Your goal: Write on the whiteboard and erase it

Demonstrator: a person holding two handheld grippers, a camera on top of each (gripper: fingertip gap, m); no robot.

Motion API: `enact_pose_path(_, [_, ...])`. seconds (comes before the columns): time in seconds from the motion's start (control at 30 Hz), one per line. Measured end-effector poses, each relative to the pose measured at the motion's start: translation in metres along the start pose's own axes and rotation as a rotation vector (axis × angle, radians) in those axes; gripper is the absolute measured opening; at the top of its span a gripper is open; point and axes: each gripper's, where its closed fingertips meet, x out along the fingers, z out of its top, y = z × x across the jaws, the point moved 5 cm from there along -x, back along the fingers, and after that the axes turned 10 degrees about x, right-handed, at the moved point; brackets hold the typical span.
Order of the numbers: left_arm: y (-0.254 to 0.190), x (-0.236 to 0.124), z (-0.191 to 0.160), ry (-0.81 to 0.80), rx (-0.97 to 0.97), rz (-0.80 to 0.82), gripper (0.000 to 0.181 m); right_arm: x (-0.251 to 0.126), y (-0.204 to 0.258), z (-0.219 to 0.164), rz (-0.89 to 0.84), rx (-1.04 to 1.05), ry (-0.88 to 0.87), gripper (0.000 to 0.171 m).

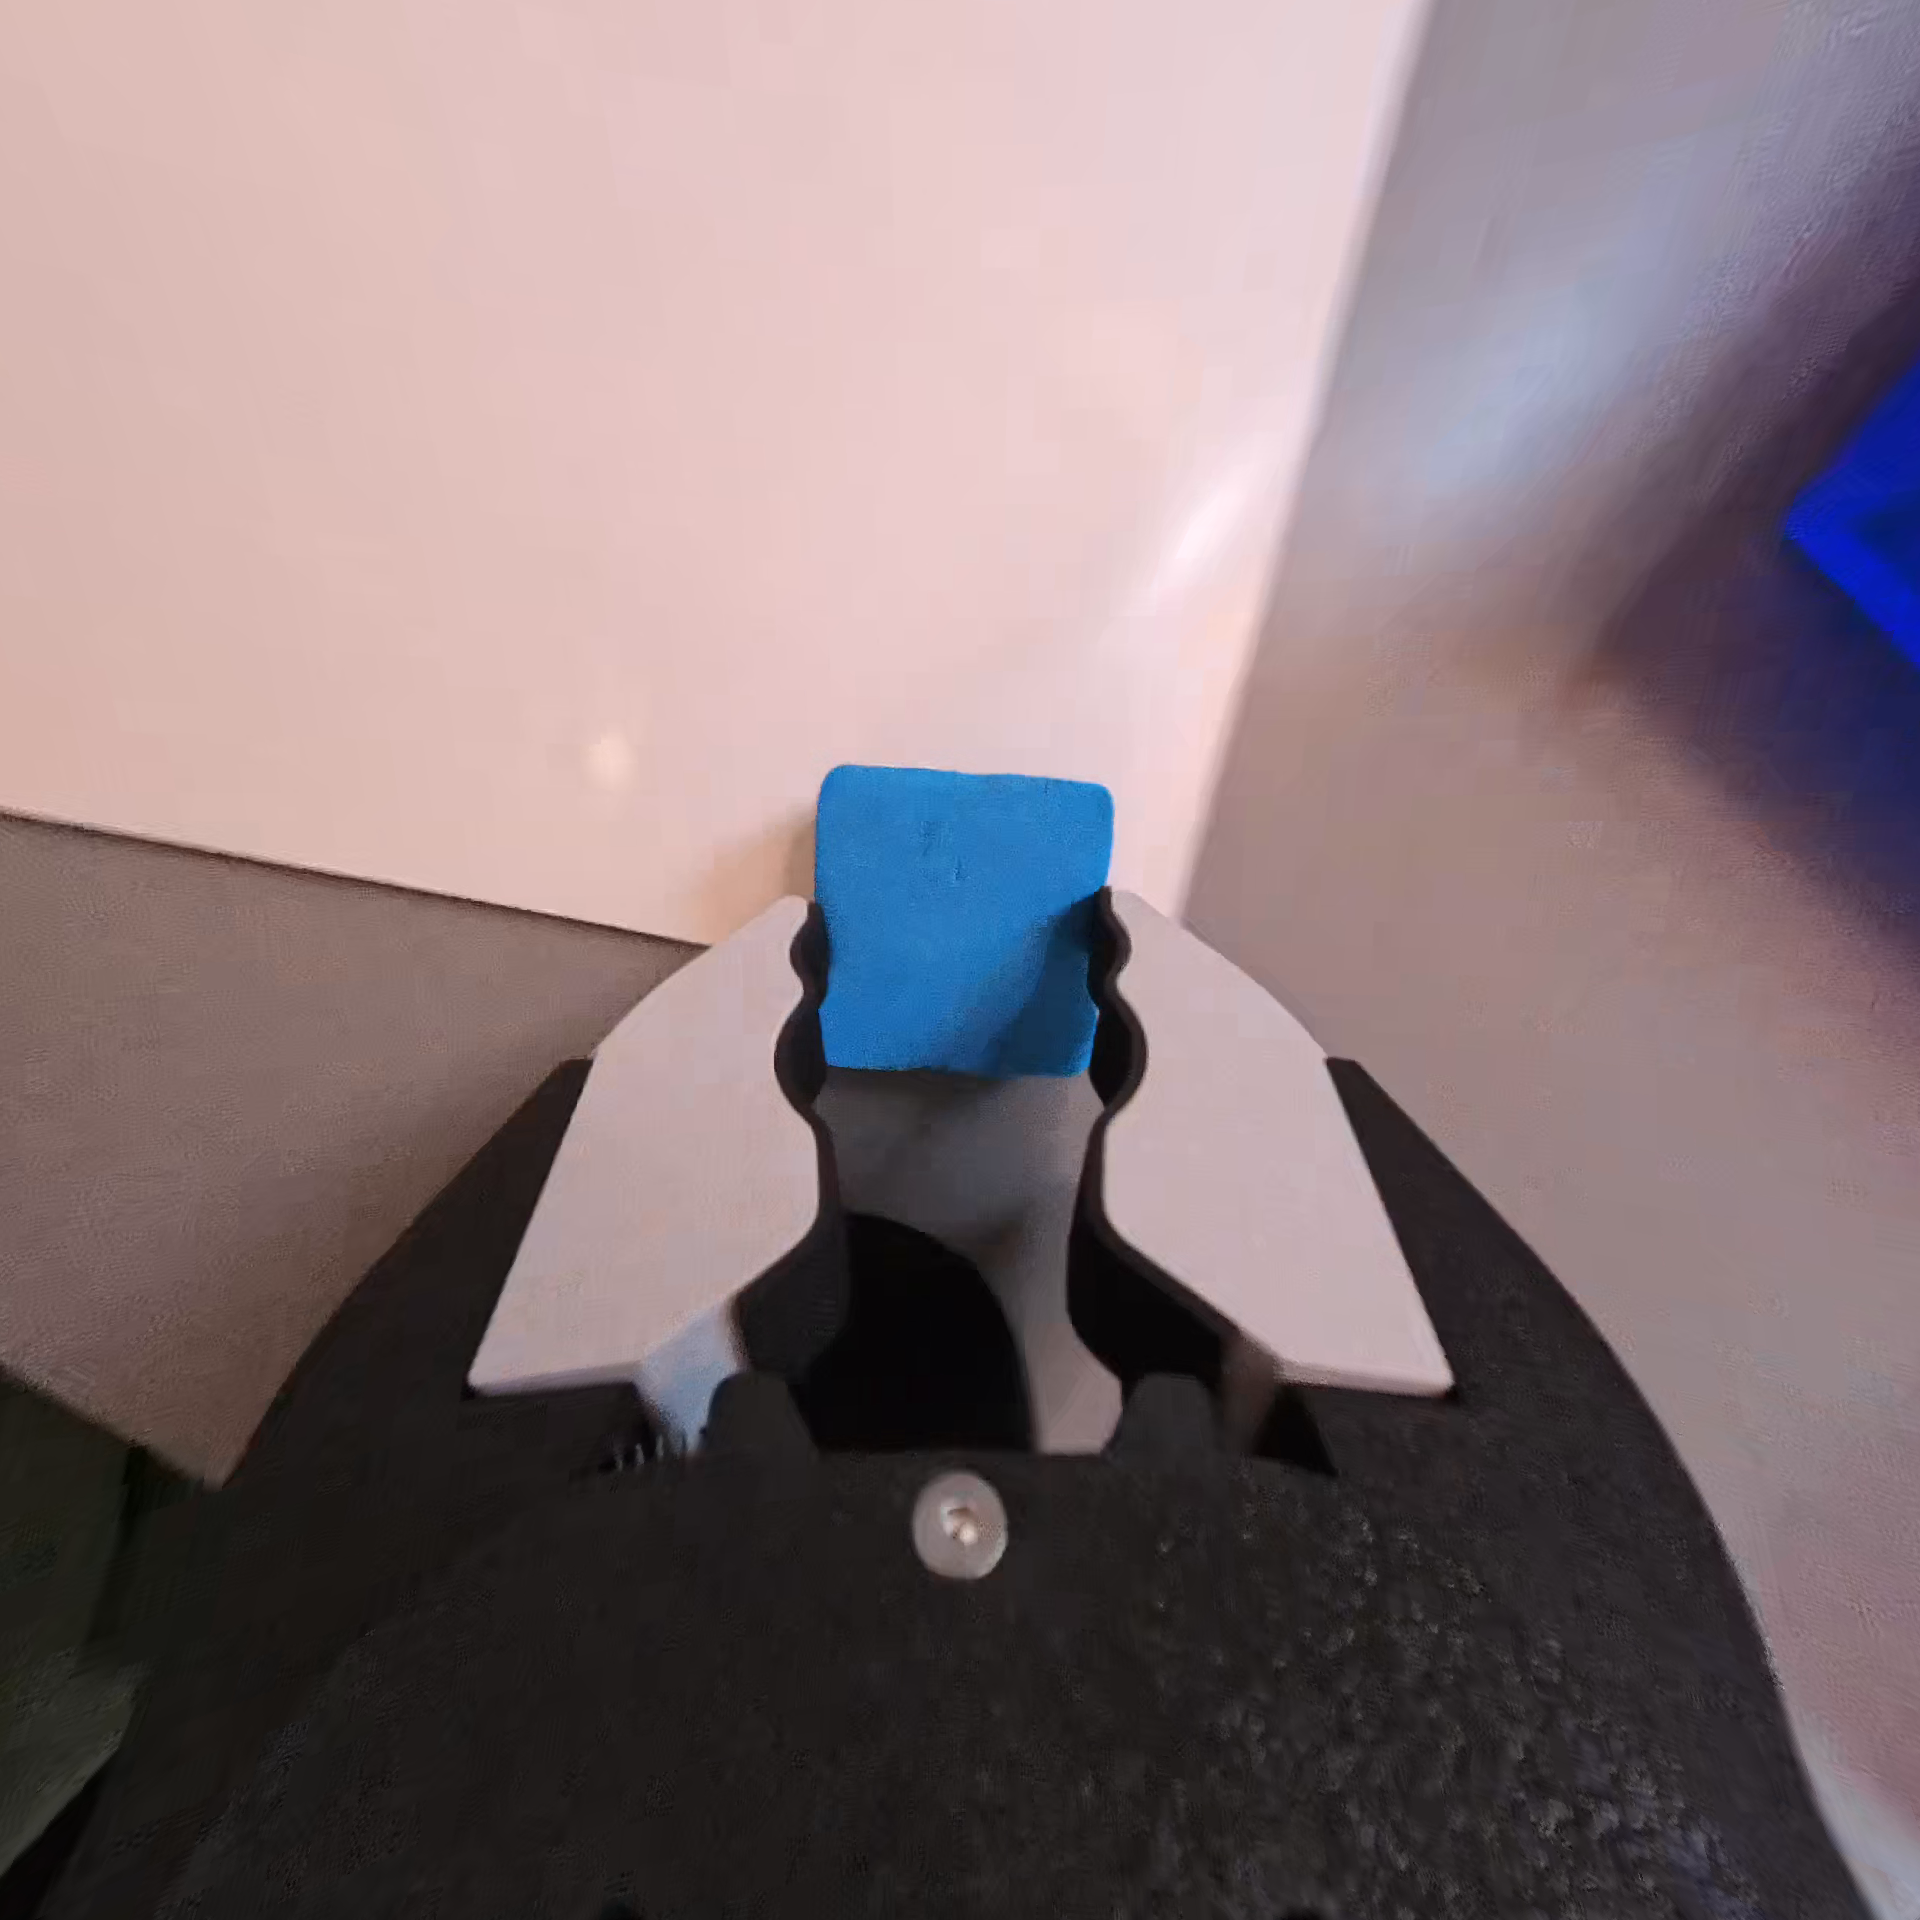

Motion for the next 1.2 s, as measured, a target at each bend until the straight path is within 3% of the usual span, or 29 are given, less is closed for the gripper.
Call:
enact_pose_path(0.1, [0.001, 0.000, 0.000, -0.002, -0.009, -0.004, 0.000, 0.001, -0.021, 0.003, -0.034, 0.034, 0.019, 0.049])
enact_pose_path(0.3, [0.001, 0.001, 0.000, -0.006, -0.012, -0.009, 0.000, 0.019, 0.137, 0.033, 0.185, -0.359, -0.015, 0.049])
enact_pose_path(0.37, [0.001, 0.001, 0.000, -0.005, -0.007, -0.006, 0.000, 0.023, 0.152, 0.040, 0.208, -0.432, -0.002, 0.049])
enact_pose_path(0.43, [0.001, 0.001, 0.000, -0.006, -0.004, -0.008, 0.000, 0.030, 0.111, 0.055, 0.158, -0.336, 0.002, 0.049])
enact_pose_path(0.53, [0.001, 0.001, 0.000, -0.007, -0.005, -0.014, 0.000, 0.038, 0.008, 0.073, 0.034, -0.082, 0.006, 0.049])
enact_pose_path(0.6, [0.001, 0.001, 0.000, -0.010, -0.009, -0.020, 0.000, 0.043, -0.012, 0.082, 0.013, -0.044, 0.002, 0.049])
enact_pose_path(0.67, [0.001, 0.001, 0.000, -0.014, -0.015, -0.029, 0.000, 0.051, 0.022, 0.097, 0.050, -0.144, -0.006, 0.049])
enact_pose_path(0.83, [0.000, 0.001, 0.000, -0.020, -0.018, -0.037, 0.001, 0.062, 0.187, 0.114, 0.282, -0.536, -0.010, 0.049])
enact_pose_path(0.93, [0.000, 0.001, 0.000, -0.019, -0.013, -0.032, 0.000, 0.067, 0.223, 0.123, 0.330, -0.632, -0.007, 0.049])
enact_pose_path(1.0, [0.000, 0.001, 0.000, -0.018, -0.013, -0.029, 0.000, 0.077, 0.193, 0.144, 0.283, -0.555, -0.009, 0.049])
enact_pose_path(1.1, [0.000, 0.001, 0.000, -0.018, -0.015, -0.028, 0.000, 0.090, 0.093, 0.171, 0.132, -0.301, 0.001, 0.049])
enact_pose_path(1.2, [0.000, 0.001, 0.000, -0.018, -0.016, -0.028, 0.000, 0.085, -0.001, 0.164, 0.020, -0.076, 0.004, 0.050])
